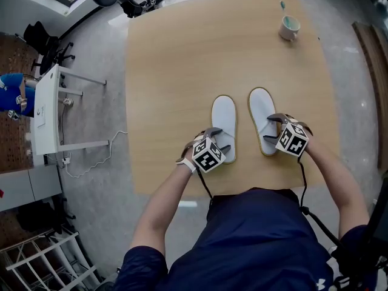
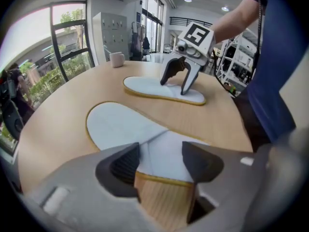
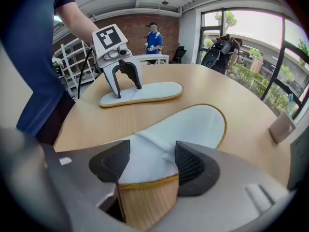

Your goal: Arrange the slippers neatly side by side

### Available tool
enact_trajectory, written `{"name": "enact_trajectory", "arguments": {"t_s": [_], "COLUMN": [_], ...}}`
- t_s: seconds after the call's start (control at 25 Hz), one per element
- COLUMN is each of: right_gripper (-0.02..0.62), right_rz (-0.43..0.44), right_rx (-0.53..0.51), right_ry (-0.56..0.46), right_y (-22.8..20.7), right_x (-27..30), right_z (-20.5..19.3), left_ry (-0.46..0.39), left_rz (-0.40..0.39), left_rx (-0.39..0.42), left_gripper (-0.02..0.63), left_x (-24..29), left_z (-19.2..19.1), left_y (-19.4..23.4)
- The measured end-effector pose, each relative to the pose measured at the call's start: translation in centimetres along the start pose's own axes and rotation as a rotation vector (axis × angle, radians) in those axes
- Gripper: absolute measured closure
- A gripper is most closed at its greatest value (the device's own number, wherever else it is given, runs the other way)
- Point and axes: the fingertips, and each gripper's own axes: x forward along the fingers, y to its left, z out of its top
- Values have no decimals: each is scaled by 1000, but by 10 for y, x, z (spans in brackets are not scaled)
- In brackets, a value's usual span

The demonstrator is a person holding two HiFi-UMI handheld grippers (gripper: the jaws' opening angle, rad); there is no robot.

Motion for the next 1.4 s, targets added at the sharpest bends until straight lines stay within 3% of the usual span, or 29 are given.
{"name": "enact_trajectory", "arguments": {"t_s": [0.52, 0.72, 1.4], "right_gripper": [295, 295, 295], "right_rz": [-84, -114, -105], "right_rx": [133, 175, 165], "right_ry": [-38, -53, -56], "right_y": [20, 25, 47], "right_x": [4, 3, 7], "right_z": [10, 14, 20], "left_ry": [-32, -46, -58], "left_rz": [79, 71, 44], "left_rx": [-126, -112, -86], "left_gripper": [322, 322, 324], "left_x": [4, 7, 12], "left_z": [8, 16, 21], "left_y": [-18, -37, -49]}}
